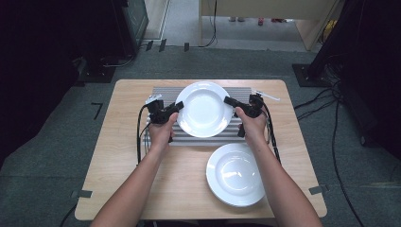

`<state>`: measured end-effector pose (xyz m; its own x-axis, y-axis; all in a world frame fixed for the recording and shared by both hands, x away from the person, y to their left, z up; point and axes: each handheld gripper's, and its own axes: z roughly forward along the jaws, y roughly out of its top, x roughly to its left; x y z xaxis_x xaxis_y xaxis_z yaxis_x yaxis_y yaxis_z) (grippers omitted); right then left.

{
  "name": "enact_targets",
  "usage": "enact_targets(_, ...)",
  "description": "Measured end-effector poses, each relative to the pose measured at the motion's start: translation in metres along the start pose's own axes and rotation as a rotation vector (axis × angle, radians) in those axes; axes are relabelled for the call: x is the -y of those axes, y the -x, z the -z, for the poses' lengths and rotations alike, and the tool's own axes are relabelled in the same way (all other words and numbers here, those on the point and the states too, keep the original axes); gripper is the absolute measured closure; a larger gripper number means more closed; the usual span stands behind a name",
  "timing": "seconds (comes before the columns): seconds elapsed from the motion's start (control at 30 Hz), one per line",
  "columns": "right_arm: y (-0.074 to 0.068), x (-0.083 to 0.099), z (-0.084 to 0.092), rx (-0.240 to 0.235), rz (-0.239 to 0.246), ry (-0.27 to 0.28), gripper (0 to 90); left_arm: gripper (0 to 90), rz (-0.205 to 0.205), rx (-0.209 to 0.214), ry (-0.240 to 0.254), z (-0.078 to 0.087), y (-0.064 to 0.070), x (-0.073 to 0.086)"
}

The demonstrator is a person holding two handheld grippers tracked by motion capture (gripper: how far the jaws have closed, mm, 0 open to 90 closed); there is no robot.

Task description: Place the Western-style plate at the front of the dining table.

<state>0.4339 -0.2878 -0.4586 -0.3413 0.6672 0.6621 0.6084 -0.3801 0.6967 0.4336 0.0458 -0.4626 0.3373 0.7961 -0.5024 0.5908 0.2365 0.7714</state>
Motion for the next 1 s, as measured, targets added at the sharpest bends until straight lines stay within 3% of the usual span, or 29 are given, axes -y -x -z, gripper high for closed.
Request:
enact_targets(0.13,0.011,-0.001,-0.012,0.032,0.004,-0.021,78.9,69.8,0.004,-0.021,-0.038,-0.016,-0.006,-0.002)
enact_targets(0.23,0.029,0.004,-0.023,0.064,-0.042,-0.019,77.1,70.5,0.005,-0.034,-0.066,-0.027,-0.008,-0.003)
enact_targets(0.27,0.029,0.004,-0.023,0.064,-0.042,-0.019,77.1,70.5,0.011,-0.036,-0.078,-0.031,-0.009,-0.004)
enact_targets(0.37,0.04,0.01,-0.032,0.108,-0.061,-0.036,74.7,71.3,0.028,-0.052,-0.112,-0.043,-0.013,-0.005)
enact_targets(0.4,0.046,0.012,-0.039,0.14,-0.035,-0.07,72.6,71.4,0.026,-0.064,-0.115,-0.046,-0.012,-0.006)
enact_targets(0.5,0.049,0.013,-0.044,0.17,-0.006,-0.1,71.3,71.3,0.033,-0.083,-0.126,-0.052,-0.012,-0.007)
enact_targets(0.73,0.057,0.013,-0.049,0.165,-0.062,-0.103,73.4,70.6,0.058,-0.092,-0.188,-0.062,-0.021,-0.003)
enact_targets(0.93,0.054,0.013,-0.052,0.18,-0.036,-0.107,73.4,69.4,0.053,-0.111,-0.202,-0.063,-0.023,-0.002)
enact_targets(1.0,0.052,0.013,-0.052,0.186,-0.03,-0.105,73.4,69.1,0.069,-0.106,-0.207,-0.063,-0.026,0.0)
